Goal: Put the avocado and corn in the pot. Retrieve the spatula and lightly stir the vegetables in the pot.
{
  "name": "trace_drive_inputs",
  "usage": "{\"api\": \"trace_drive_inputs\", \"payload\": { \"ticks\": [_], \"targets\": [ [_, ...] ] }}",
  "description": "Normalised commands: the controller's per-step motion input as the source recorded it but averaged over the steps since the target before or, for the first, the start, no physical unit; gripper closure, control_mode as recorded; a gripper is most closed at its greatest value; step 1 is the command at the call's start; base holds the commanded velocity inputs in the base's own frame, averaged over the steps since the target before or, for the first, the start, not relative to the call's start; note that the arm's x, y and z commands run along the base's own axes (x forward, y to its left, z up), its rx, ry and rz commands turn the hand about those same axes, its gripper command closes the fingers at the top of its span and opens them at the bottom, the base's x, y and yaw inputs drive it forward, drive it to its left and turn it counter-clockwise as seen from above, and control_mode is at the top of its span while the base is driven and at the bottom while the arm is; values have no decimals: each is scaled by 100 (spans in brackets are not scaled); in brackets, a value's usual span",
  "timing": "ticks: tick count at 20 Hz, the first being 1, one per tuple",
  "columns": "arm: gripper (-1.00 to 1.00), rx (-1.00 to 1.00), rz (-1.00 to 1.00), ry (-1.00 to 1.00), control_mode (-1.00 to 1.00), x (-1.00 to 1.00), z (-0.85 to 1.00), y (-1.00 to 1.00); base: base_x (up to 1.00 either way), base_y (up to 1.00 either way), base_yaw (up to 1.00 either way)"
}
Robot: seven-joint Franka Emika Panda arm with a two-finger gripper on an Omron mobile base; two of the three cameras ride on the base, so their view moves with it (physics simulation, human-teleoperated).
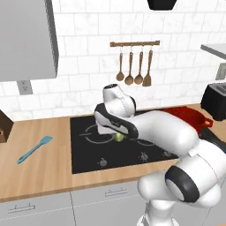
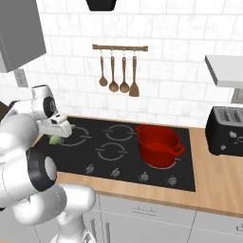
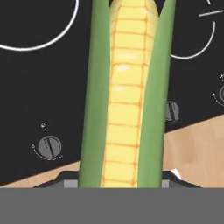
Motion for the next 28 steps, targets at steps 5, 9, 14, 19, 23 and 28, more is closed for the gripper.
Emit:
{"api": "trace_drive_inputs", "payload": {
  "ticks": [5,9,14,19,23,28],
  "targets": [
    [100,-1,-16,0,-100,14,39,-100,0,0,0],
    [100,0,-14,0,-100,8,25,-100,0,0,0],
    [100,0,-13,1,-100,1,3,-100,0,0,0],
    [100,1,-3,2,-100,12,0,-100,0,0,0],
    [100,1,0,0,-100,8,24,-100,0,0,0],
    [100,0,3,2,-100,32,3,-89,0,0,0]
  ]
}}
